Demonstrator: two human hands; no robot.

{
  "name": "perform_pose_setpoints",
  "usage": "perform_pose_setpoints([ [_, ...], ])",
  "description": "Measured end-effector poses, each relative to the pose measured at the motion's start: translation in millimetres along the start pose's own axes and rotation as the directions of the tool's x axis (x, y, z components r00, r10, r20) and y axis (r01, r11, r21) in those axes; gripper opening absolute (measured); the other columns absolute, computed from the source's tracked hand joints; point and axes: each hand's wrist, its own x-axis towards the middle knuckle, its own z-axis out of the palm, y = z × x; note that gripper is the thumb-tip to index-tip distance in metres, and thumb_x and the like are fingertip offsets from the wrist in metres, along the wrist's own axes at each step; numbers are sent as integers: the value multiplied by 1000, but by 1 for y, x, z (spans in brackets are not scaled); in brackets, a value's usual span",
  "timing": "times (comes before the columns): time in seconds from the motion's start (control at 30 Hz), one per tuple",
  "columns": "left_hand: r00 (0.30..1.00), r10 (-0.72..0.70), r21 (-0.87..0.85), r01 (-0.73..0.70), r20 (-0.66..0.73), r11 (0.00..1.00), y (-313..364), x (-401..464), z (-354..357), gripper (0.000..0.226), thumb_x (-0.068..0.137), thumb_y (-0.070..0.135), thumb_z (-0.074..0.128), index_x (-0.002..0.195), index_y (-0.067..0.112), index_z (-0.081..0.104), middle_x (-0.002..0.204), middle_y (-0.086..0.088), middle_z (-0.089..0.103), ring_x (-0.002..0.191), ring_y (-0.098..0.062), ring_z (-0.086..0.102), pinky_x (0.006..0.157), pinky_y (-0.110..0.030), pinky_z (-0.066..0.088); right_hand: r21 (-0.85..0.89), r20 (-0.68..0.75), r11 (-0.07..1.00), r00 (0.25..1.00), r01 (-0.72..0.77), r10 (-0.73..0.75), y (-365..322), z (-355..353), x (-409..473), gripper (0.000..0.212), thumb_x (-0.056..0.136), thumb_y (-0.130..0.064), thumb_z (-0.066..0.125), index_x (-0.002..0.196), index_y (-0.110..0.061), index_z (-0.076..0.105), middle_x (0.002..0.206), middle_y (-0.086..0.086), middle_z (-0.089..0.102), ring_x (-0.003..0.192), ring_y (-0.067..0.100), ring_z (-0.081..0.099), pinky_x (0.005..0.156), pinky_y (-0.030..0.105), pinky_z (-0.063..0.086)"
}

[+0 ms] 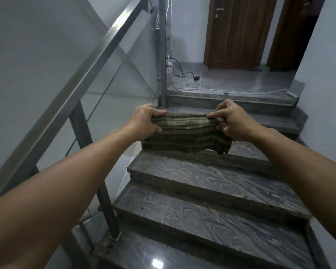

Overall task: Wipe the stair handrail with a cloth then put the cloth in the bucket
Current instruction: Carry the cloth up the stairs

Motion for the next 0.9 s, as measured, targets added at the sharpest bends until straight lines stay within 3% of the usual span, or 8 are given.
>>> perform_pose_setpoints([
  [0.13,999,-26,7,26,-25,1000,-9,41,-21,55,79,7,74,131,14,57,110,0,51,102,-17,49,87,-27,44,26,-12,999,999,32,-32,-2,-12,52,41,81,0,65,118,-17,66,116,0,43,107,18,46,95,31,45],
  [0.47,995,-63,28,65,-82,997,-45,178,-64,59,76,6,76,131,13,57,110,0,53,100,-15,50,83,-18,38,-25,-48,996,995,87,-88,1,-30,209,40,80,1,65,118,-13,66,114,3,44,104,20,47,92,25,40],
  [0.57,994,-57,17,59,-93,998,-48,218,-82,58,76,5,76,131,13,57,110,-1,53,100,-14,51,89,-21,41,-29,-58,997,995,78,-80,-1,-44,249,39,81,1,65,118,-12,65,120,9,45,107,23,48,92,25,39],
  [0.9,994,-83,20,85,-72,996,-60,337,-88,55,78,6,75,130,14,58,107,1,52,98,-14,50,86,-22,41,-7,-42,996,995,86,-86,40,-67,366,38,80,2,65,115,-13,67,111,2,42,104,21,47,89,27,40],
])
